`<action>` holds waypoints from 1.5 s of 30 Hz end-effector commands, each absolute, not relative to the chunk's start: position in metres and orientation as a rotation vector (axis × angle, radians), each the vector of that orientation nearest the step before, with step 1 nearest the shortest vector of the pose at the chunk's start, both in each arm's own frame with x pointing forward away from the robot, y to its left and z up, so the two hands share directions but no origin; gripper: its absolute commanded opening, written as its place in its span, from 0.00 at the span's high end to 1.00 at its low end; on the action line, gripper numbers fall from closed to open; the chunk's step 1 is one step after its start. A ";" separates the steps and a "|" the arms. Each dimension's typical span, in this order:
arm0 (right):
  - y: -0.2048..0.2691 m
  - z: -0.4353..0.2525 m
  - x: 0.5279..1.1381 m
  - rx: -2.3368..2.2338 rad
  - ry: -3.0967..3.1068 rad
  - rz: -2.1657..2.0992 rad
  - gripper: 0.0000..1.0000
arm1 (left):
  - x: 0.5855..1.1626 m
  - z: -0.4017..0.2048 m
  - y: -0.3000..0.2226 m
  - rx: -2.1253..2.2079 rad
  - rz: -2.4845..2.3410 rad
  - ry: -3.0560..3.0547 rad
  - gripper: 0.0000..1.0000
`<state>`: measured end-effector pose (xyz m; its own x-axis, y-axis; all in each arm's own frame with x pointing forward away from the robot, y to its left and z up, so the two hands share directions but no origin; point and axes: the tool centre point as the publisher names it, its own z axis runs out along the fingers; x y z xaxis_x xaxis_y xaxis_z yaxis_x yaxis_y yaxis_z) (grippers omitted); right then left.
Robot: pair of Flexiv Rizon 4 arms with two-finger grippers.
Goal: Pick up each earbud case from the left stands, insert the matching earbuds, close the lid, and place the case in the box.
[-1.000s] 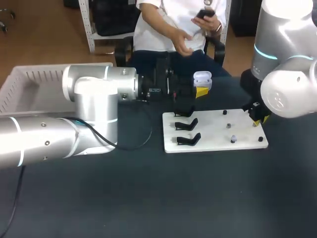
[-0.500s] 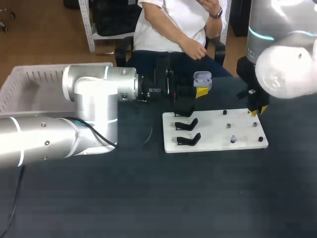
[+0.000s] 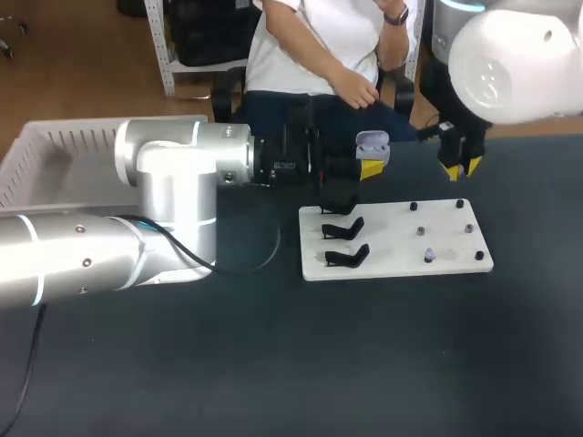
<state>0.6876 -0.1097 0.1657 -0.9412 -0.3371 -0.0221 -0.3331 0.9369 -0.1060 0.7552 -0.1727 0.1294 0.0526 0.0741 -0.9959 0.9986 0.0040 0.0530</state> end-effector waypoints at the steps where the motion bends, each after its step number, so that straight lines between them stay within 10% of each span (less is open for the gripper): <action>1: -0.107 0.171 0.688 -0.525 3.062 -0.166 1.00 | 0.754 0.129 -0.173 1.279 -1.126 1.223 1.00; 24: -0.089 0.187 0.697 1.108 2.889 -0.104 1.00 | 0.754 0.129 -0.173 1.279 -1.126 1.223 1.00; 45: -0.085 0.193 0.693 1.114 2.854 -0.064 1.00 | 0.754 0.129 -0.173 1.279 -1.126 1.223 1.00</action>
<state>0.6989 -0.0835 0.1933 -0.7366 0.6718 -0.0779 0.6749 0.7376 -0.0209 0.7553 -0.1726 0.1294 0.0526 0.0741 -0.9959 0.9986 0.0040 0.0530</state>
